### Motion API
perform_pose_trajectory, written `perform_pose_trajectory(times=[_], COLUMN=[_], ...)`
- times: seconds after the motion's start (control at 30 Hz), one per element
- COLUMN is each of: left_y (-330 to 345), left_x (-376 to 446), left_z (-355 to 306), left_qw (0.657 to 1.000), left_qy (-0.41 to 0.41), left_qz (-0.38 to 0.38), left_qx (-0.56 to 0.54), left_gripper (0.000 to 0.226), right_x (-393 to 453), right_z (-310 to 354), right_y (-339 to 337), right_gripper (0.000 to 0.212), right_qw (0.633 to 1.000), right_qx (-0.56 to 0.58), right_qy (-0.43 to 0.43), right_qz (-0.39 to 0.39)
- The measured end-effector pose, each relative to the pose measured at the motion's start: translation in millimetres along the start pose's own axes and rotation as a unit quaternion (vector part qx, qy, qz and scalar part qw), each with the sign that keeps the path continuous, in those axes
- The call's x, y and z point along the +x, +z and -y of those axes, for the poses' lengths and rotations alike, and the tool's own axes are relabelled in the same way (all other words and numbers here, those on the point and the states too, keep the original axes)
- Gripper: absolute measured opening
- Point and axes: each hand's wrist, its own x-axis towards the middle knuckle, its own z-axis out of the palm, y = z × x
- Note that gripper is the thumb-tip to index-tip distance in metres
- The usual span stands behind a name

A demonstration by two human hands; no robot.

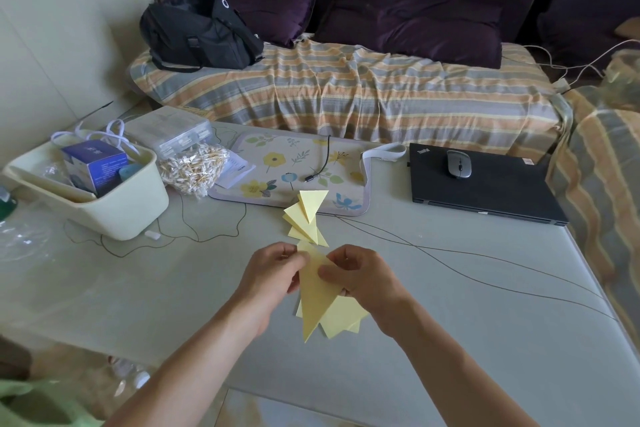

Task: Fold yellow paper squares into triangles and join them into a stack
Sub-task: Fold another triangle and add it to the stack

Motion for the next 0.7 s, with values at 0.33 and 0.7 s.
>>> perform_pose_trajectory(times=[0.33, 0.7], left_y=[-4.1, -5.8], left_x=[3.6, 4.2], left_z=[-2.6, -4.7], left_qw=[0.988, 0.988], left_qy=[-0.029, 0.005], left_qz=[-0.026, -0.029], left_qx=[-0.147, -0.149], left_gripper=[0.007, 0.013], right_x=[2.6, -1.2], right_z=[0.8, 3.1], right_y=[-1.7, -2.6], right_gripper=[0.018, 0.018], right_qw=[0.991, 0.991], right_qx=[0.125, 0.125], right_qy=[-0.009, -0.009], right_qz=[-0.054, -0.038])
